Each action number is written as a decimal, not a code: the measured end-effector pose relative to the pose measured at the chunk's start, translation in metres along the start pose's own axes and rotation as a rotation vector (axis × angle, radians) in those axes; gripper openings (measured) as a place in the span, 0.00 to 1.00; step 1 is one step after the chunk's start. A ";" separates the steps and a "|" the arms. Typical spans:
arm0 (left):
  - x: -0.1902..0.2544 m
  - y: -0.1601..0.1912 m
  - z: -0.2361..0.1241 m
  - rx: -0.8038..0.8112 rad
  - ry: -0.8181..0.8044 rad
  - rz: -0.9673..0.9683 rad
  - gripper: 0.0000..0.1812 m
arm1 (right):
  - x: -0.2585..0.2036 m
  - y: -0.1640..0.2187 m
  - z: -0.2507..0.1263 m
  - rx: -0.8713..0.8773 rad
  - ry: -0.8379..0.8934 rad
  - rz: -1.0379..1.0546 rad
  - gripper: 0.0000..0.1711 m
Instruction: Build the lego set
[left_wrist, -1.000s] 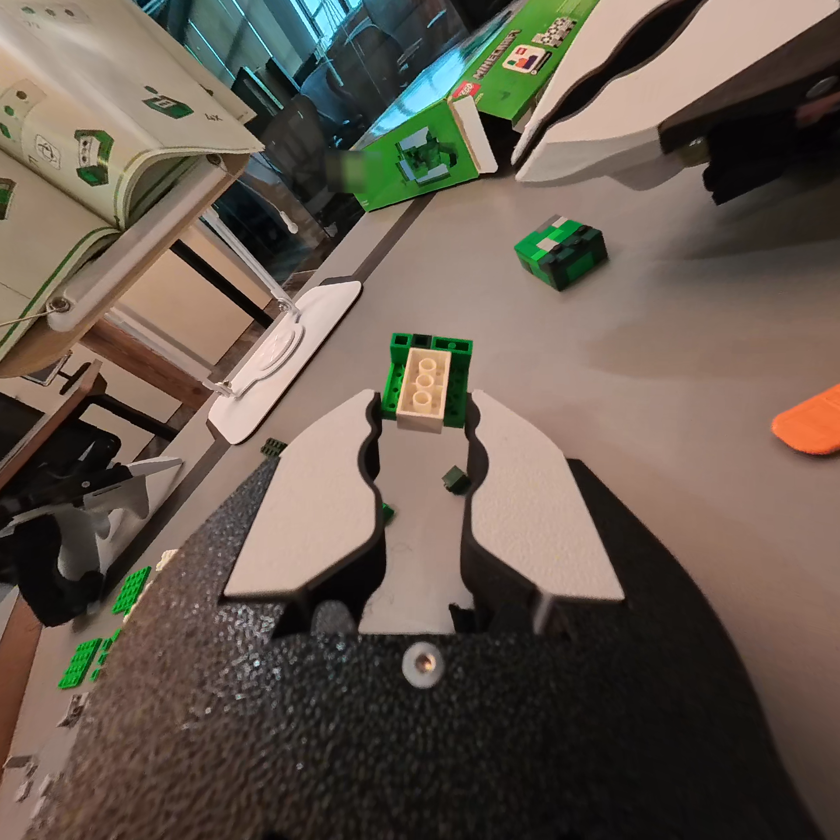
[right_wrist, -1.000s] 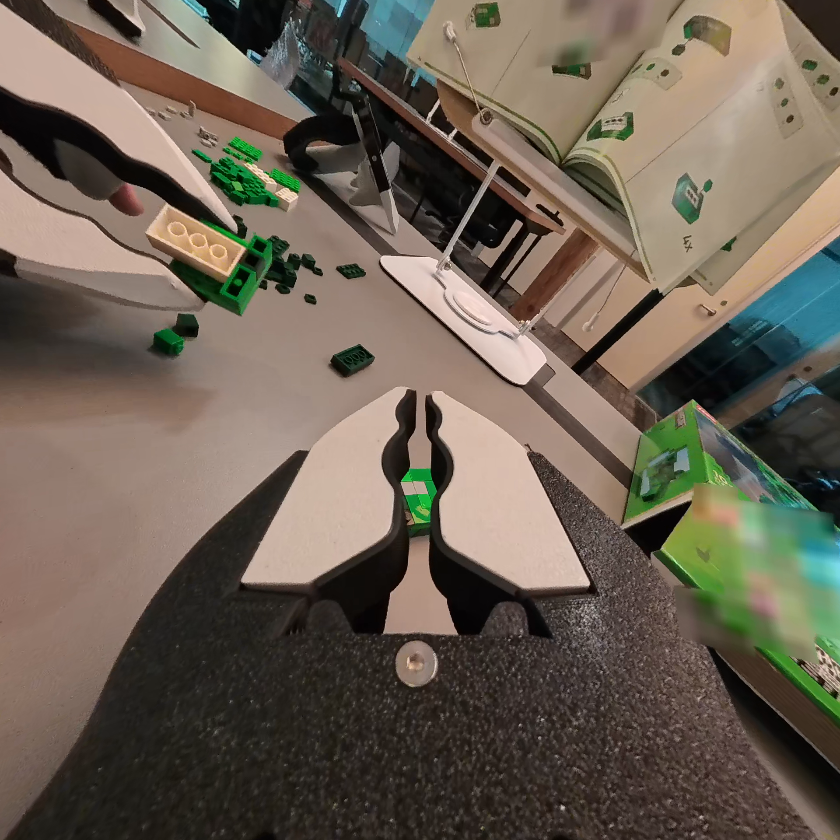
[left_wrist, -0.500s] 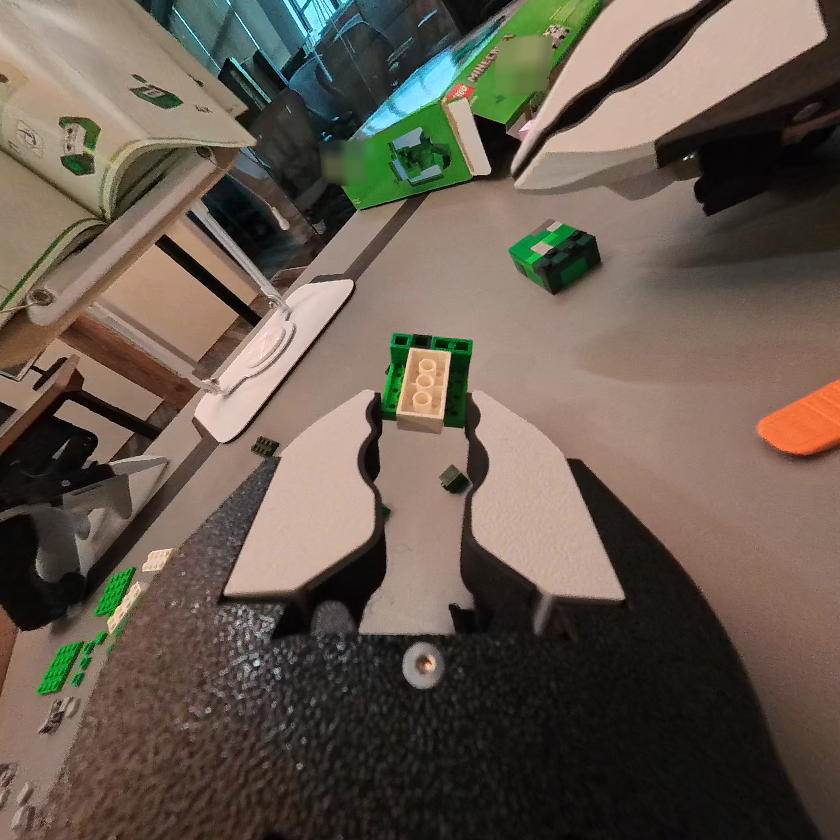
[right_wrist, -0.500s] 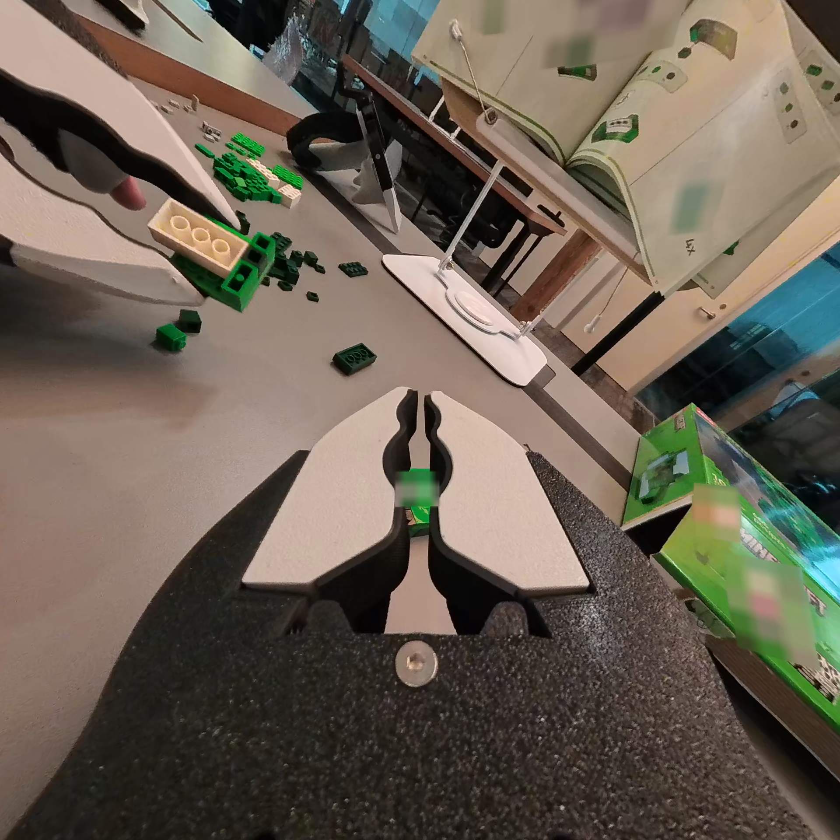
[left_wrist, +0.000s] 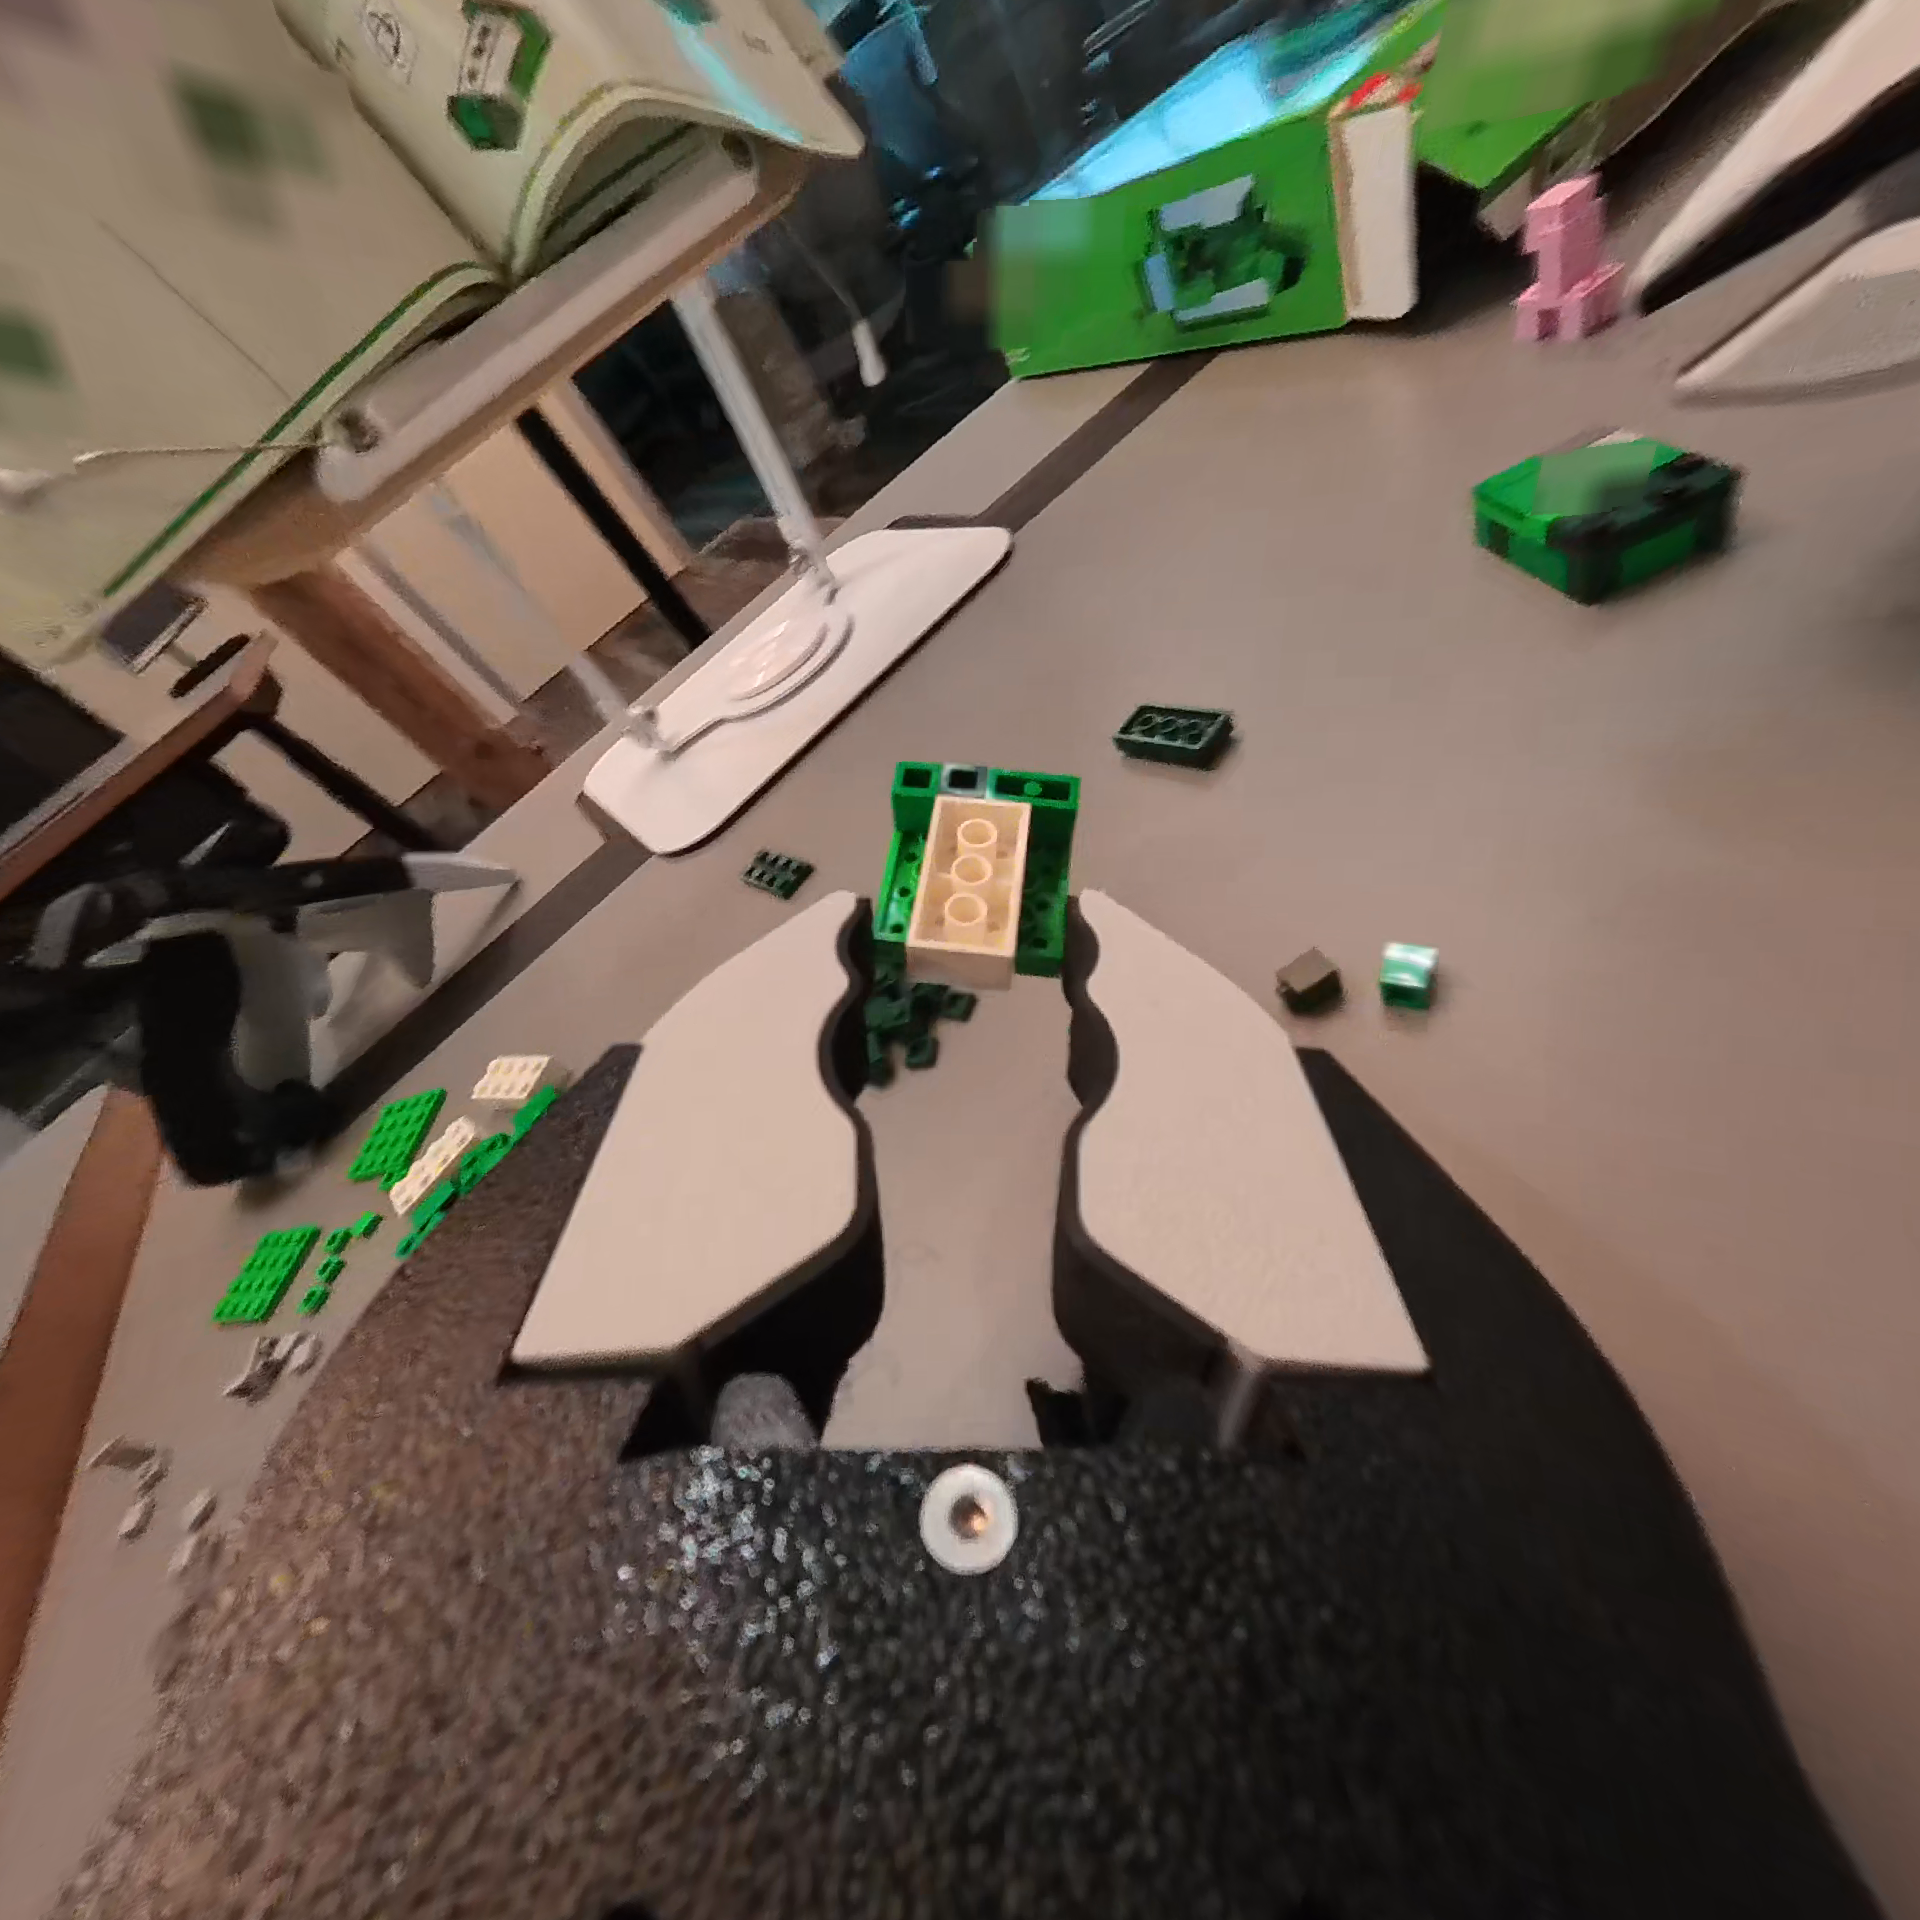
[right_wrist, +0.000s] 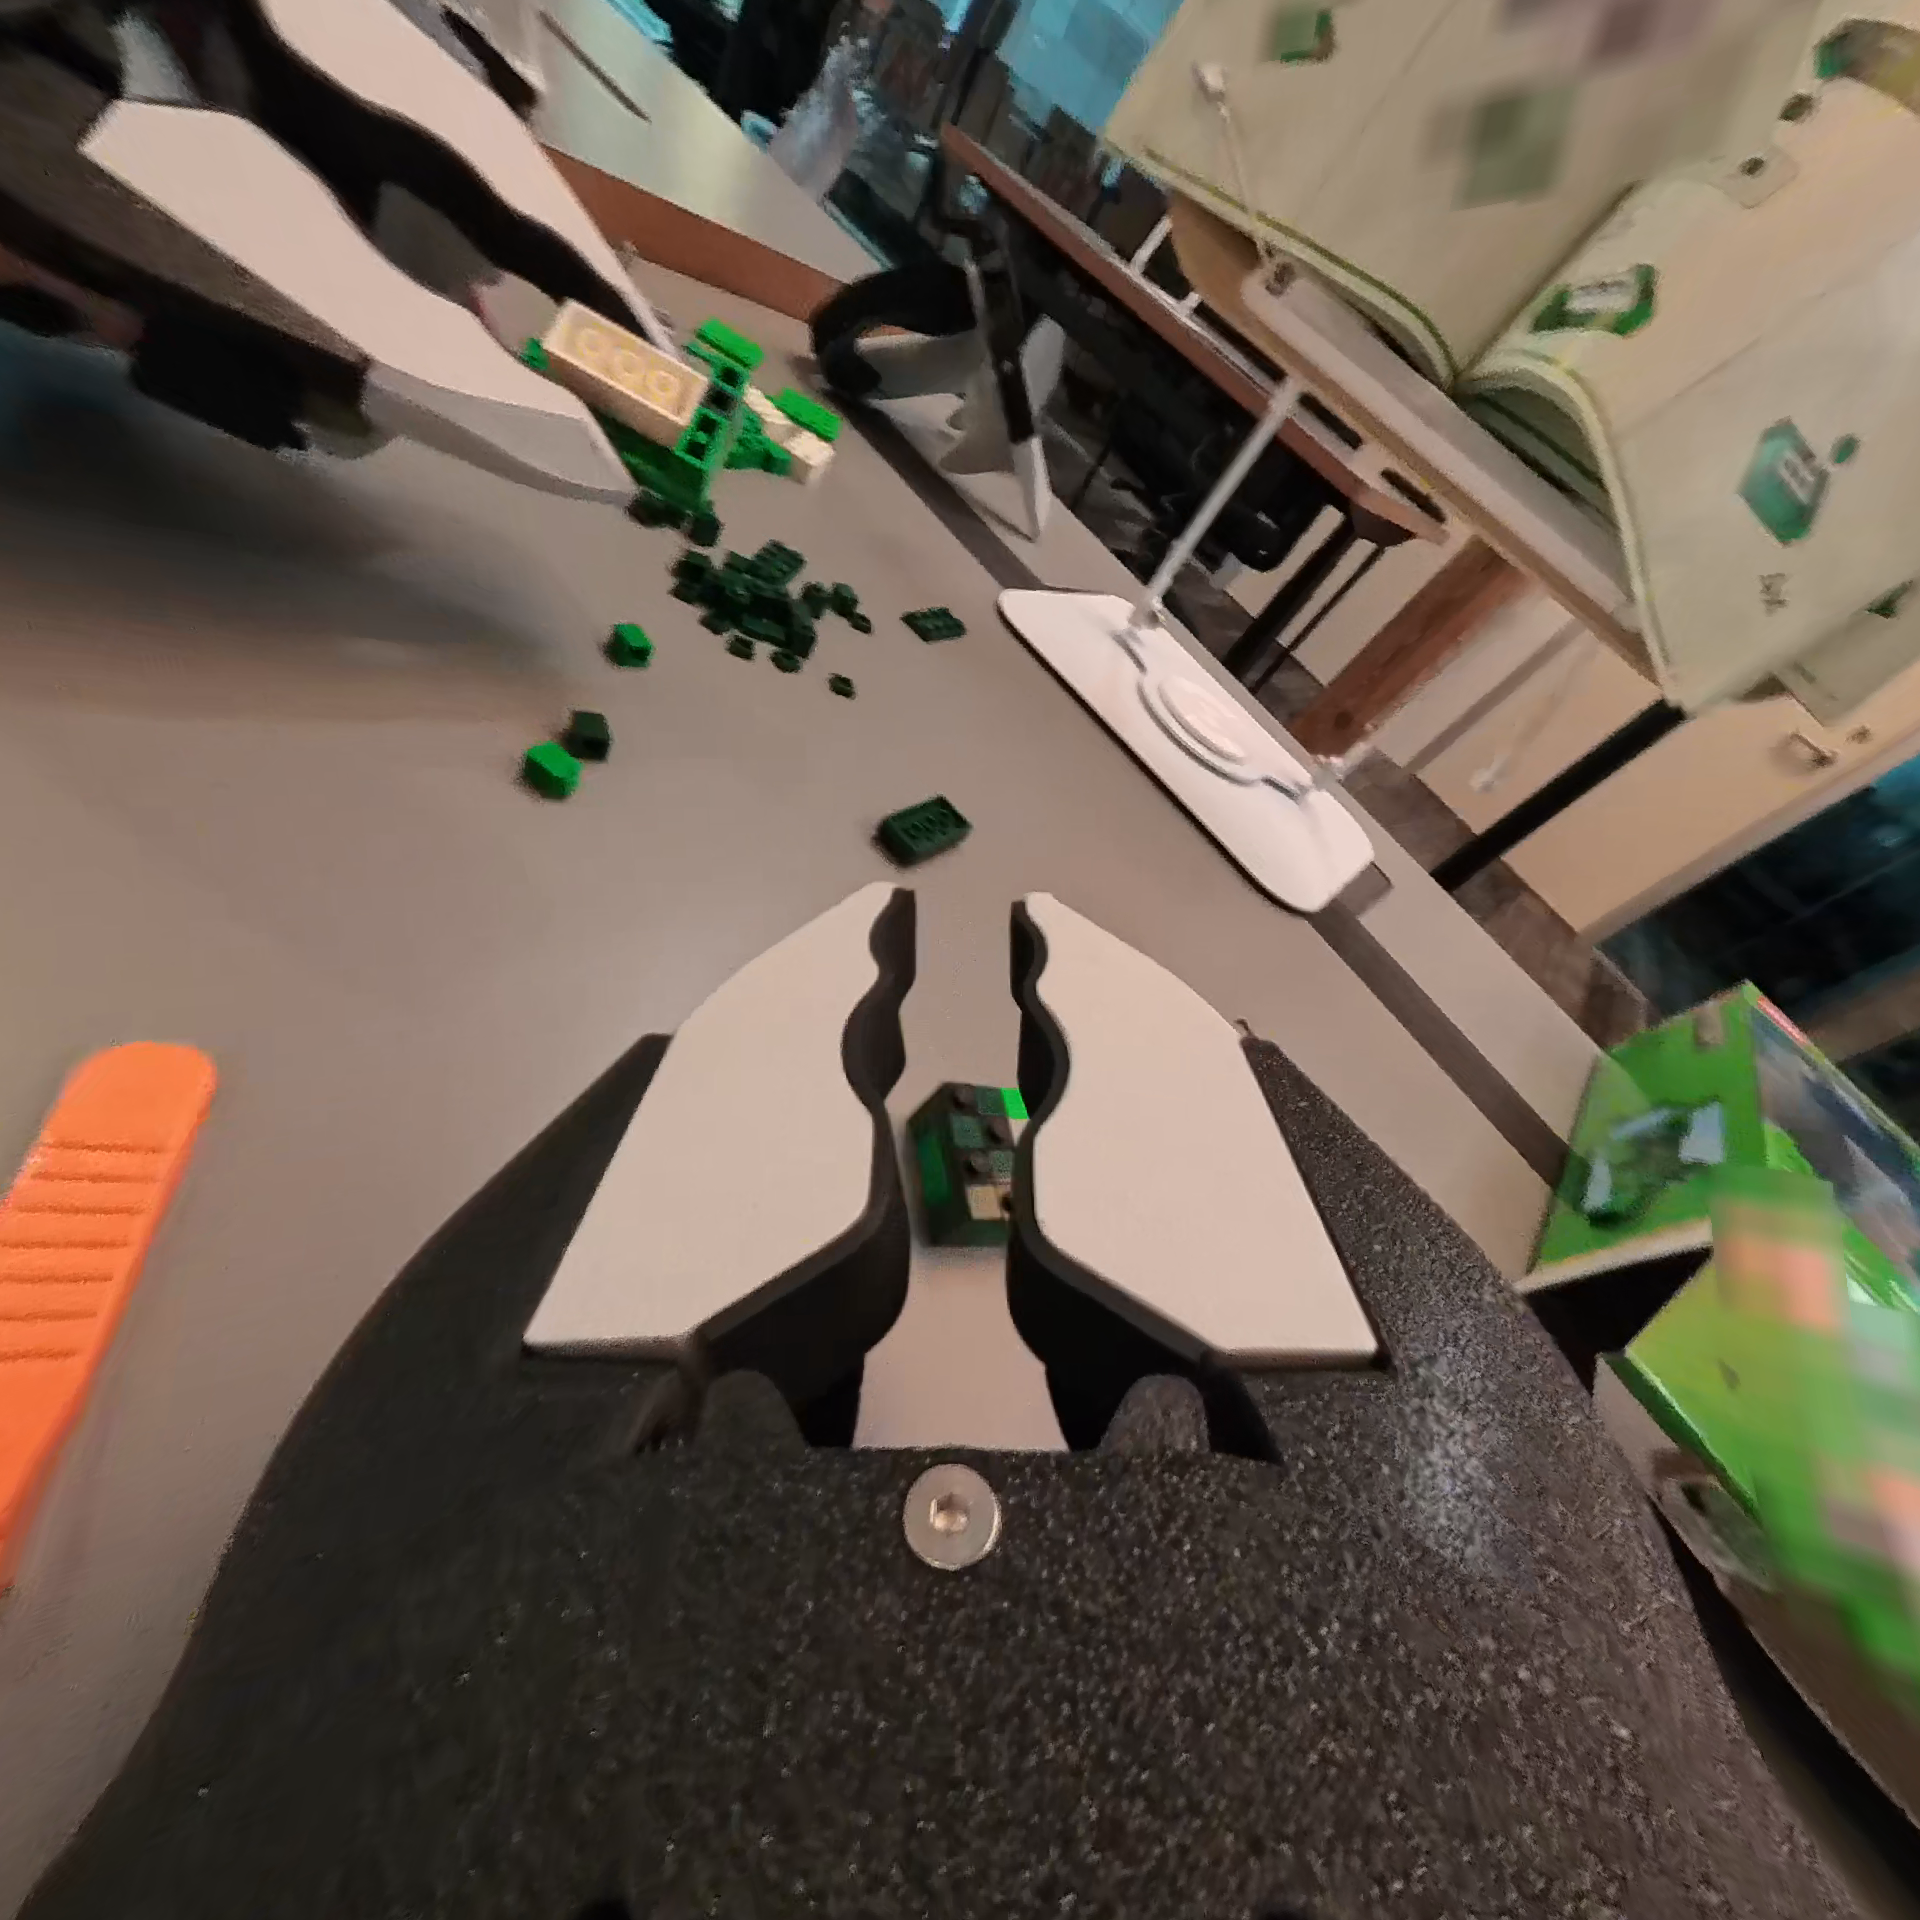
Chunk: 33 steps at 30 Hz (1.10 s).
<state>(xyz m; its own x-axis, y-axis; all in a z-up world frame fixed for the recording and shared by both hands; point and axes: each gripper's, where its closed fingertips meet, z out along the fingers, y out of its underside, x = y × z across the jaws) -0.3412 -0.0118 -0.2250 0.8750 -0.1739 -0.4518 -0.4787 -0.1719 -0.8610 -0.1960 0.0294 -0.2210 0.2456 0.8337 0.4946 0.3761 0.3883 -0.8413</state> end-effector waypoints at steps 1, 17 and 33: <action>0.004 -0.002 -0.003 0.025 0.037 0.004 0.20 | -0.004 -0.004 0.000 0.003 -0.021 -0.019 0.10; -0.052 0.025 -0.014 -0.061 -0.187 -0.072 0.20 | -0.078 -0.008 0.060 -0.242 -0.616 0.070 0.08; -0.018 0.015 -0.006 -0.046 -0.025 -0.067 0.20 | -0.099 -0.001 0.079 -0.375 -0.798 0.093 0.05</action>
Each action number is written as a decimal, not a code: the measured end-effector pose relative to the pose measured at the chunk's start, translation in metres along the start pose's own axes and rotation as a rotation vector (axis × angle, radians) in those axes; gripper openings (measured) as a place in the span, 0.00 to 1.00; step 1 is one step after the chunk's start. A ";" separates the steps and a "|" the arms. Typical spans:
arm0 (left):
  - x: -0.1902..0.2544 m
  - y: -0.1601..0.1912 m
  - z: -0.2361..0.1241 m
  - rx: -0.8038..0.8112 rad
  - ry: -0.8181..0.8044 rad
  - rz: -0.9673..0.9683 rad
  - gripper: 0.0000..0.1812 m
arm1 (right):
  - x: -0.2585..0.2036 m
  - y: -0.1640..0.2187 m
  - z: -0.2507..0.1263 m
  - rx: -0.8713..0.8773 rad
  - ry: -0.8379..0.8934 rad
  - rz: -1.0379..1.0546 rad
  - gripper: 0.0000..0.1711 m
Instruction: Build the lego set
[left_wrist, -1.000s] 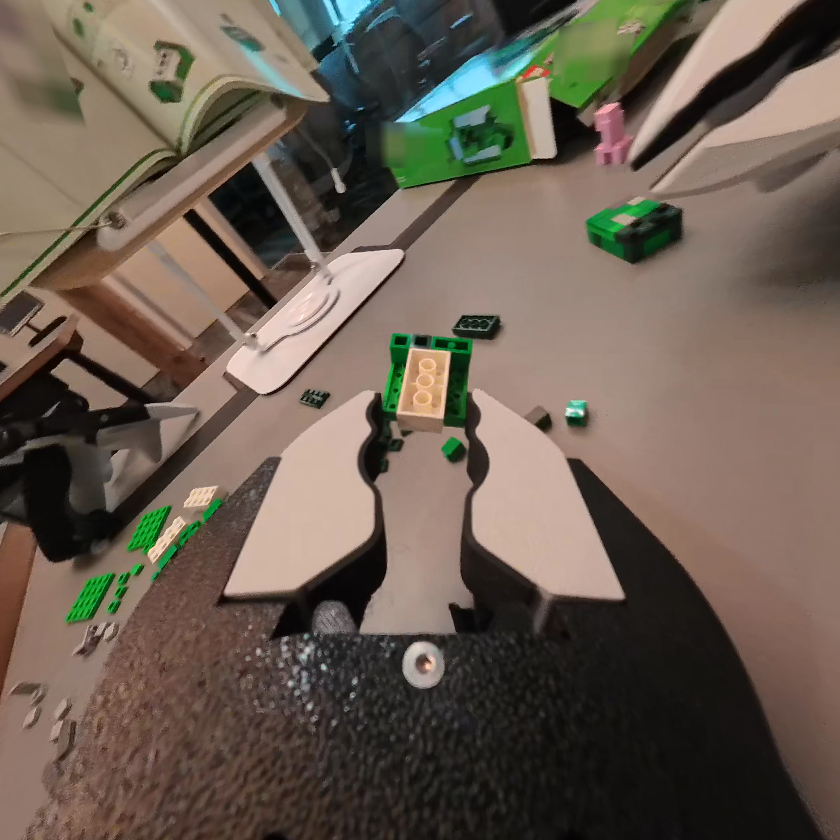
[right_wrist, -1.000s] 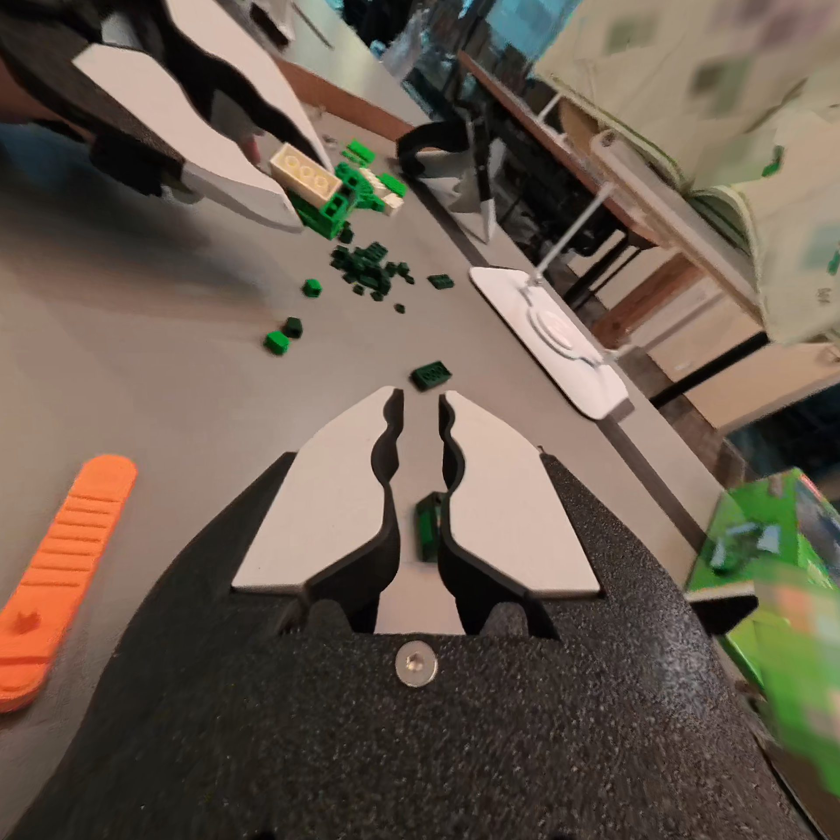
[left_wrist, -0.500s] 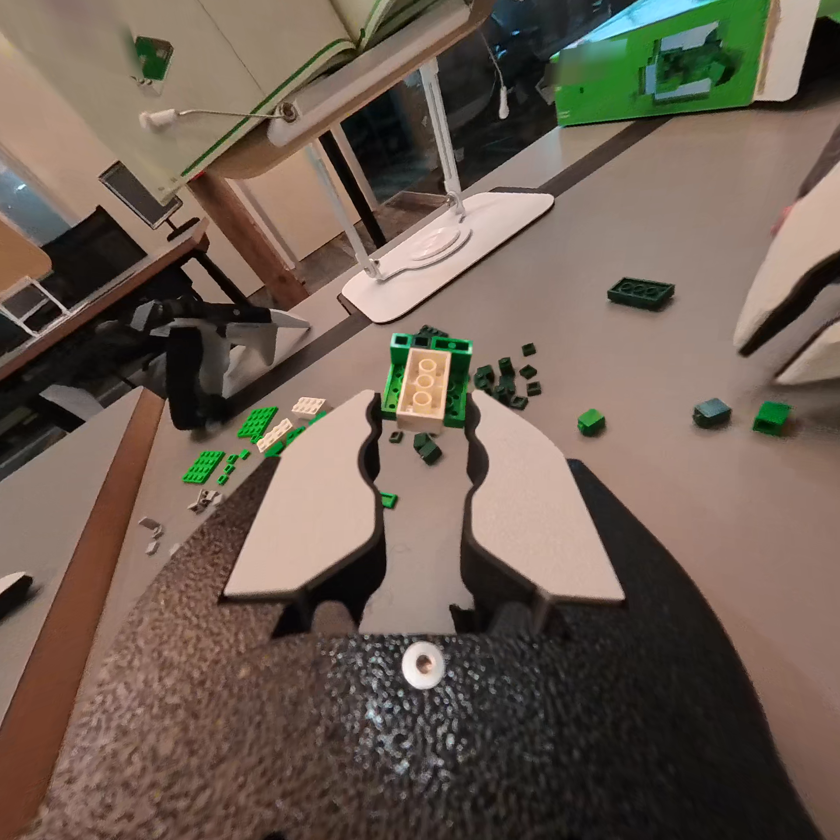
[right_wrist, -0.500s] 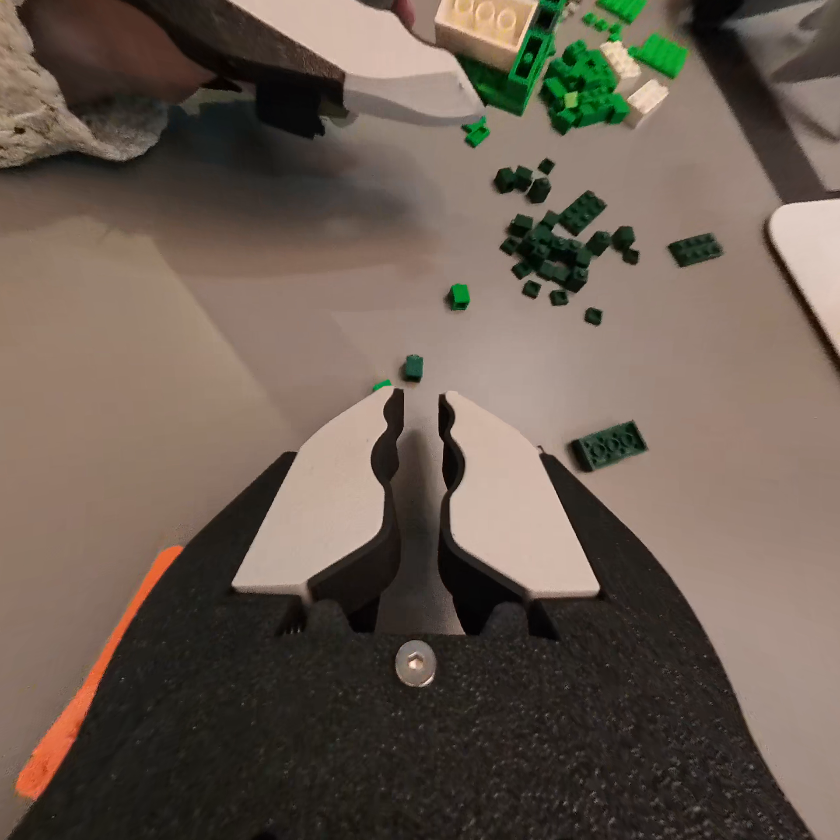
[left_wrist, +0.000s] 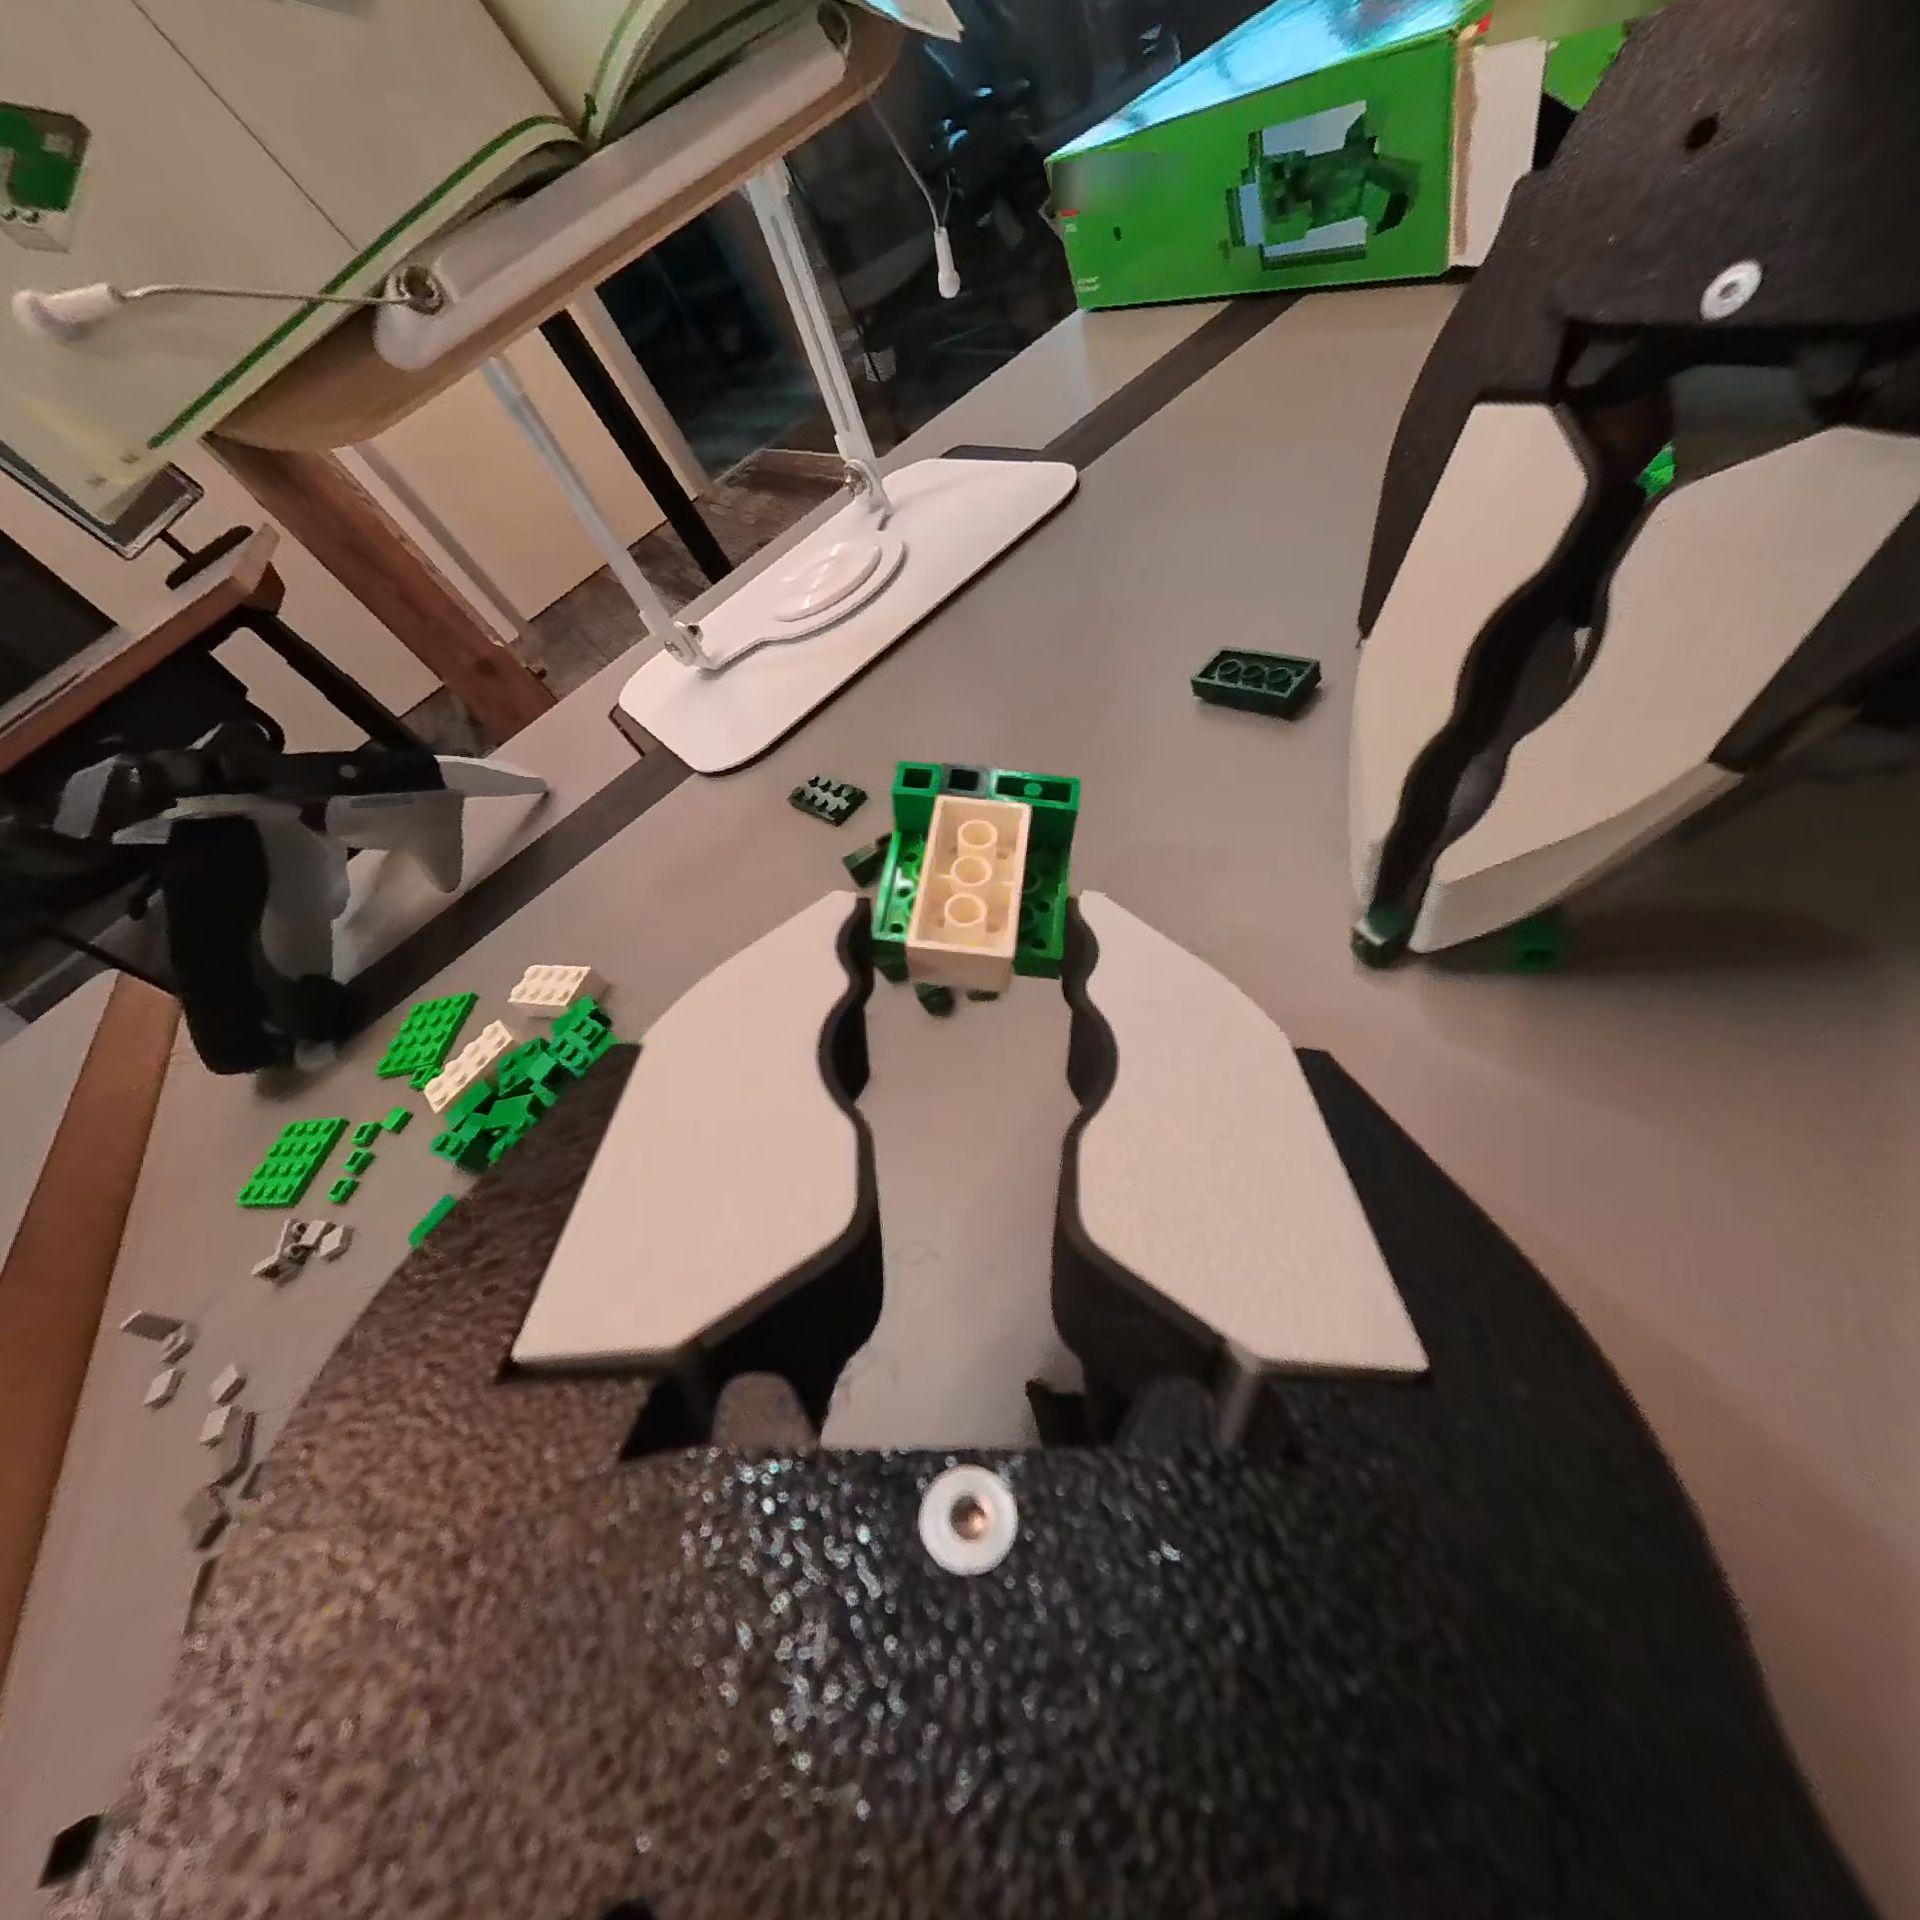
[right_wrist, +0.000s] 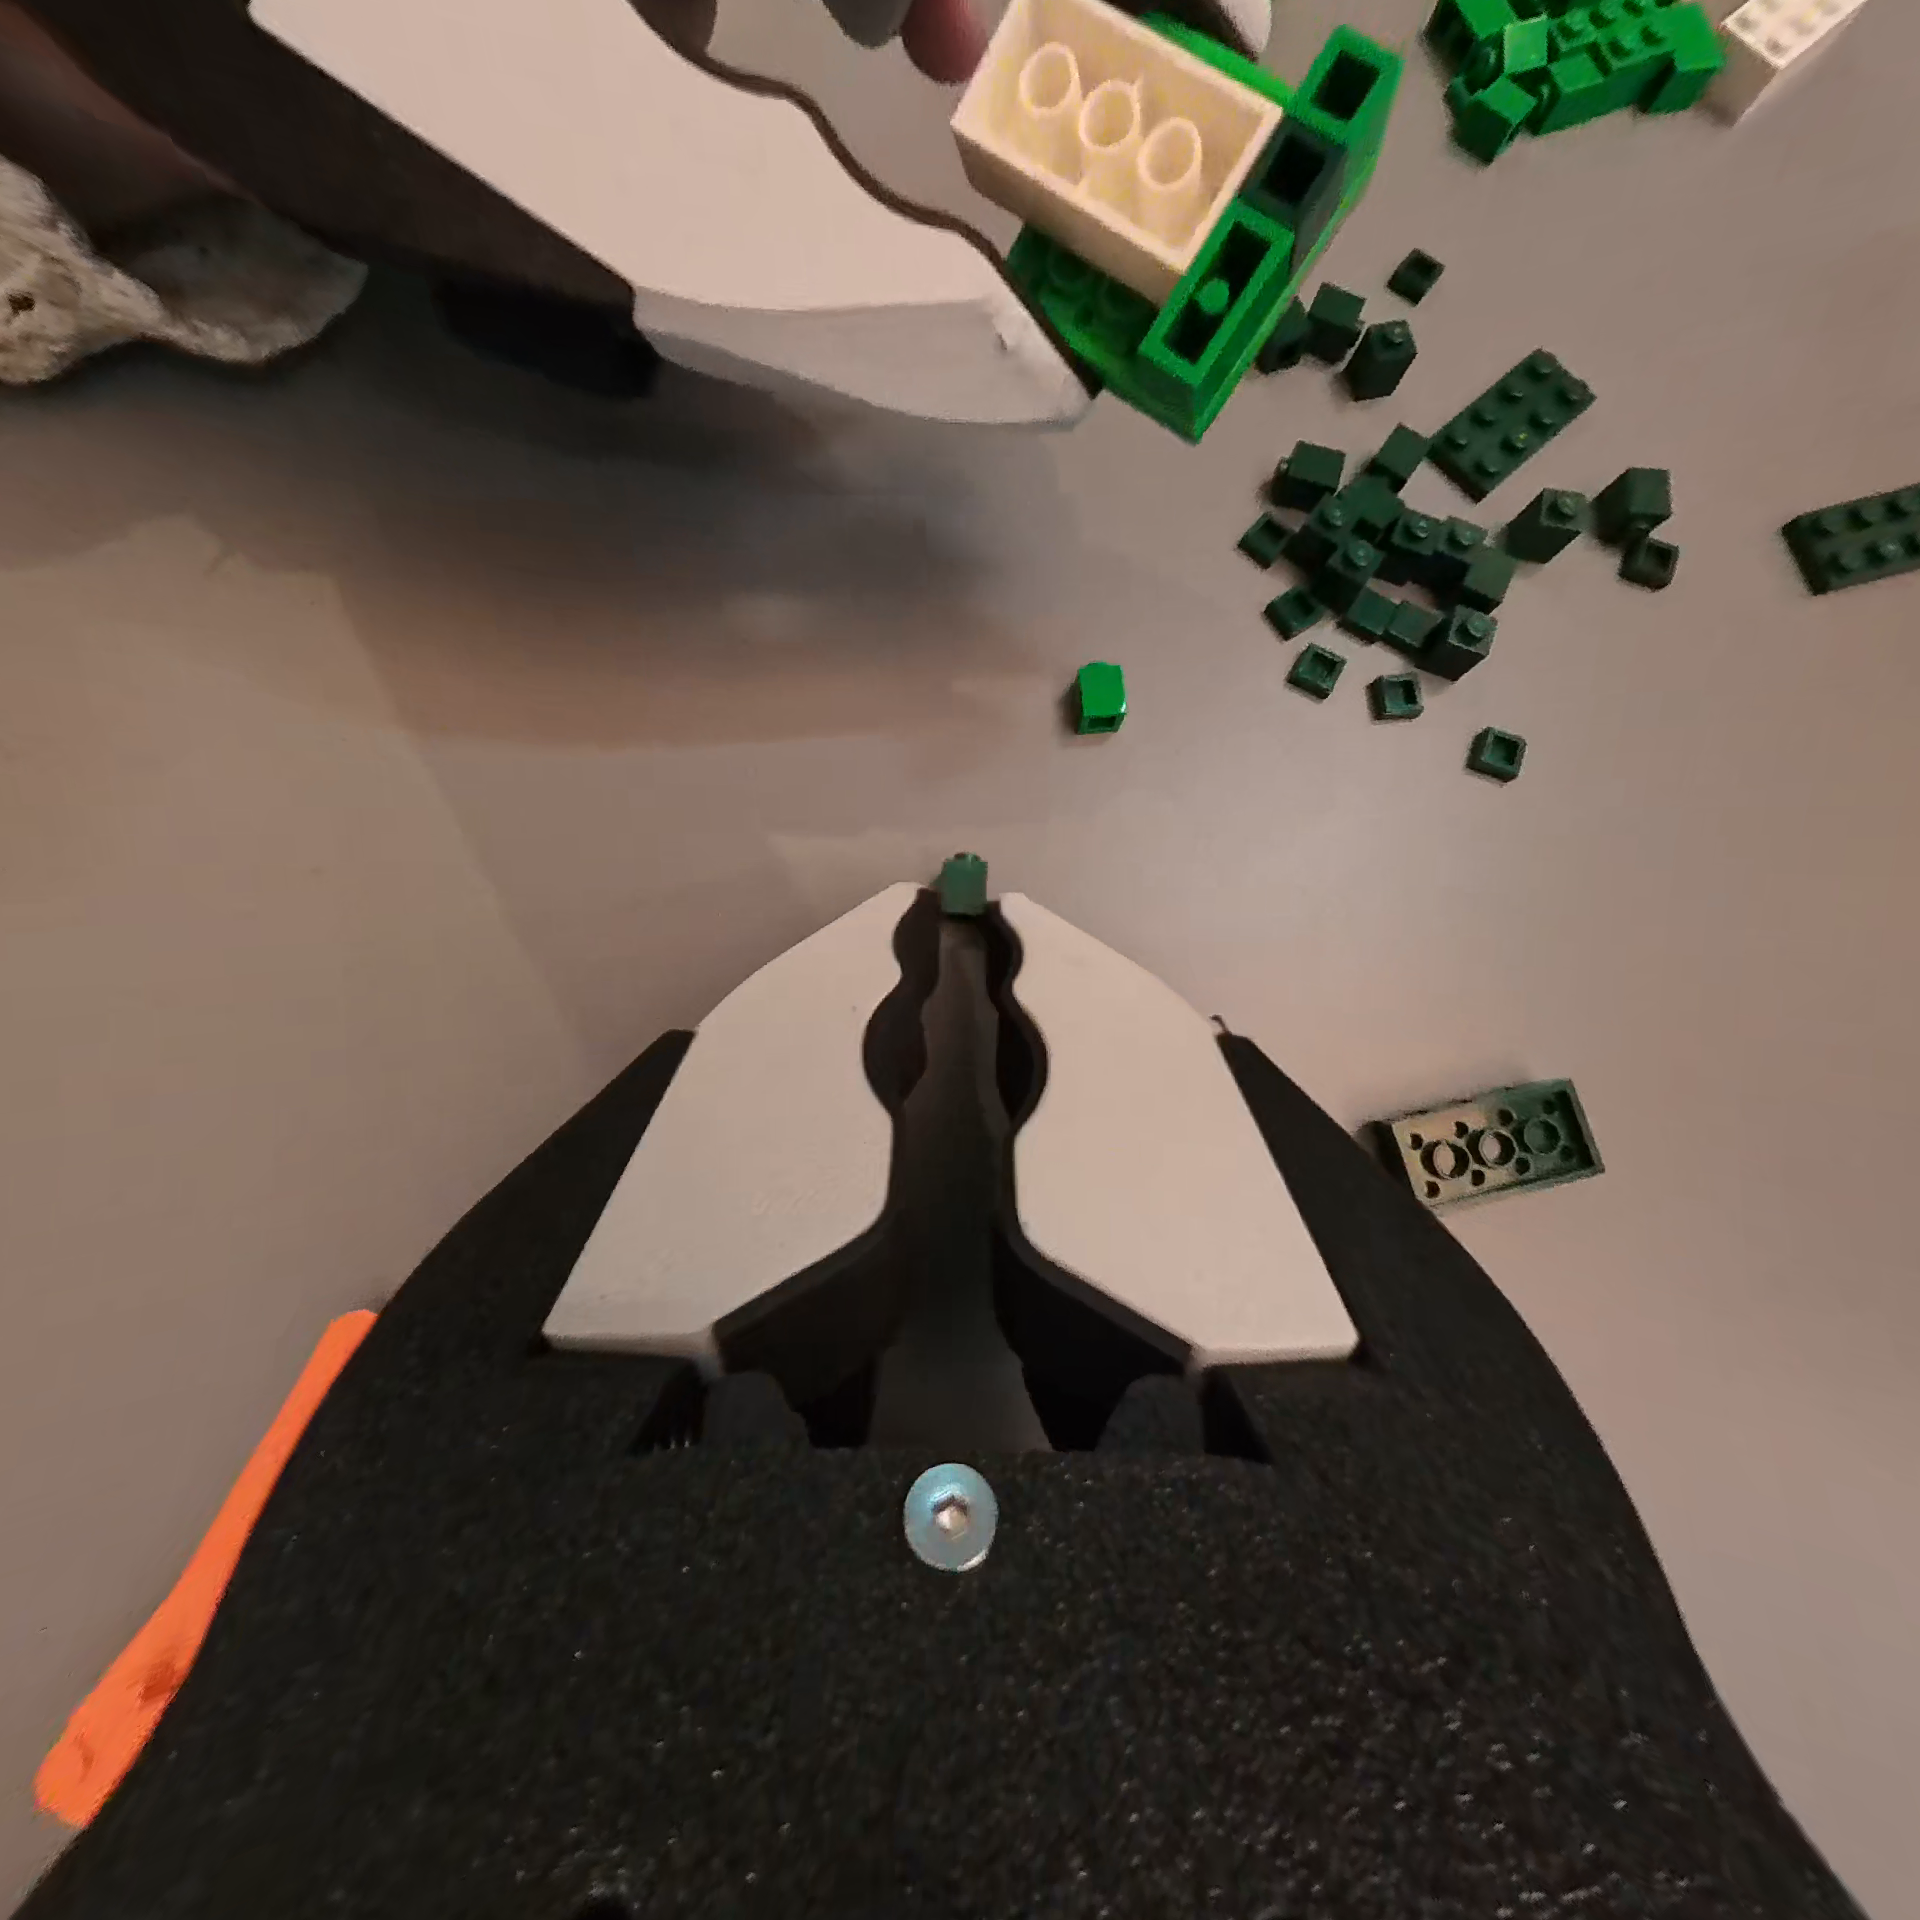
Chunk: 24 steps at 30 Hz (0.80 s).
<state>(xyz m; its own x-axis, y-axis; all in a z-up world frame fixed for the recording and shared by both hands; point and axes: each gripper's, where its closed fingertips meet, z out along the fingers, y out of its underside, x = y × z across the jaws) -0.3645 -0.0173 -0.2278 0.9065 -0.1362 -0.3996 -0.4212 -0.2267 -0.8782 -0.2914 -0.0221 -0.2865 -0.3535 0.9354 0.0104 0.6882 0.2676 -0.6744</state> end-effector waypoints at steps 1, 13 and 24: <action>0.002 0.000 0.000 -0.001 0.007 -0.010 0.20 | 0.001 0.000 0.000 -0.001 0.009 -0.003 0.04; 0.049 -0.007 0.001 -0.060 0.265 -0.152 0.20 | -0.006 -0.021 -0.059 0.141 0.161 -0.070 0.04; 0.108 0.002 -0.023 -0.284 0.688 -0.348 0.20 | -0.052 -0.014 -0.064 -0.105 -0.114 -0.299 0.04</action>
<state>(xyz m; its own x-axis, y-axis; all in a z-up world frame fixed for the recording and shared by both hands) -0.2677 -0.0548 -0.2668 0.8050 -0.5530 0.2149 -0.1941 -0.5878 -0.7853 -0.2421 -0.0600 -0.2299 -0.6141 0.7816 0.1094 0.6027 0.5539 -0.5745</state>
